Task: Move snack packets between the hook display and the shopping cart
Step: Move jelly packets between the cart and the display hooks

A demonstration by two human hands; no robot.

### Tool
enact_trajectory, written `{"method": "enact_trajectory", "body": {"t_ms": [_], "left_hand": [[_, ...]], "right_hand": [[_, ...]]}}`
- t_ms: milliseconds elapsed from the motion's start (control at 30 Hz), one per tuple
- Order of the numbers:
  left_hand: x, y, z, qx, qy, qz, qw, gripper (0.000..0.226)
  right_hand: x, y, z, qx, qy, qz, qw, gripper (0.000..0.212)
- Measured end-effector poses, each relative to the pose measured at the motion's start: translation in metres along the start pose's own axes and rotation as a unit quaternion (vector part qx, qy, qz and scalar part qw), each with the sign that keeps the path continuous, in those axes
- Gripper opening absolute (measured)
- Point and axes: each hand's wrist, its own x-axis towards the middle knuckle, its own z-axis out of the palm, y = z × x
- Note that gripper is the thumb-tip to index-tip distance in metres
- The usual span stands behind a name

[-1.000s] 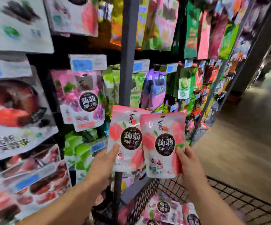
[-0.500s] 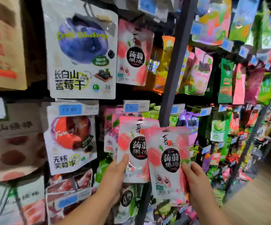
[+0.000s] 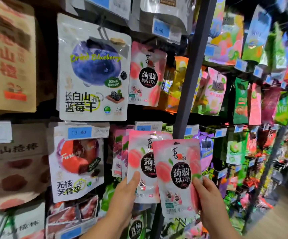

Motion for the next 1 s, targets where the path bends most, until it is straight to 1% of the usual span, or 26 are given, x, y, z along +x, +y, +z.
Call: {"method": "enact_trajectory", "body": {"t_ms": [100, 167, 233, 333, 433, 467, 533, 600, 700, 800, 900, 967, 1000], "left_hand": [[0.005, 0.011, 0.007, 0.004, 0.019, 0.027, 0.999, 0.095], [0.011, 0.018, 0.009, 0.0, 0.031, 0.034, 0.999, 0.098], [0.015, 0.029, 0.014, -0.005, 0.038, 0.035, 0.999, 0.089], [0.013, 0.057, 0.022, 0.001, 0.029, 0.072, 0.997, 0.062], [0.011, 0.085, 0.028, 0.012, 0.041, 0.129, 0.991, 0.031], [0.012, 0.092, 0.028, 0.016, 0.047, 0.144, 0.988, 0.025], [0.012, 0.106, 0.028, 0.015, 0.066, 0.16, 0.985, 0.027], [0.01, 0.119, 0.028, 0.013, 0.068, 0.18, 0.981, 0.029], [0.007, 0.135, 0.027, 0.033, 0.087, 0.206, 0.974, 0.031], [0.007, 0.139, 0.022, 0.058, 0.103, 0.22, 0.968, 0.029], [0.008, 0.138, 0.012, 0.089, 0.12, 0.208, 0.967, 0.022], [0.004, 0.14, 0.004, 0.117, 0.141, 0.201, 0.962, 0.03], [0.001, 0.141, 0.0, 0.108, 0.158, 0.184, 0.964, 0.036]], "right_hand": [[0.007, -0.016, 0.007, -0.003, -0.002, -0.01, 1.0, 0.027], [0.015, -0.03, 0.012, -0.005, -0.004, -0.026, 1.0, 0.025], [0.02, -0.045, 0.02, -0.017, -0.01, -0.051, 0.999, 0.026], [0.029, -0.07, 0.03, -0.01, -0.011, -0.094, 0.995, 0.033], [0.043, -0.091, 0.039, 0.014, -0.009, -0.115, 0.993, 0.025], [0.047, -0.099, 0.043, 0.017, -0.01, -0.12, 0.993, 0.023], [0.056, -0.113, 0.051, 0.02, -0.01, -0.131, 0.991, 0.022], [0.064, -0.127, 0.06, 0.035, -0.008, -0.138, 0.99, 0.02], [0.077, -0.145, 0.076, 0.043, -0.018, -0.142, 0.989, 0.022], [0.092, -0.158, 0.091, 0.044, -0.033, -0.148, 0.988, 0.016], [0.103, -0.169, 0.107, 0.047, -0.049, -0.149, 0.987, 0.015], [0.109, -0.174, 0.115, 0.047, -0.055, -0.145, 0.987, 0.016], [0.112, -0.177, 0.12, 0.05, -0.056, -0.144, 0.987, 0.016]]}}
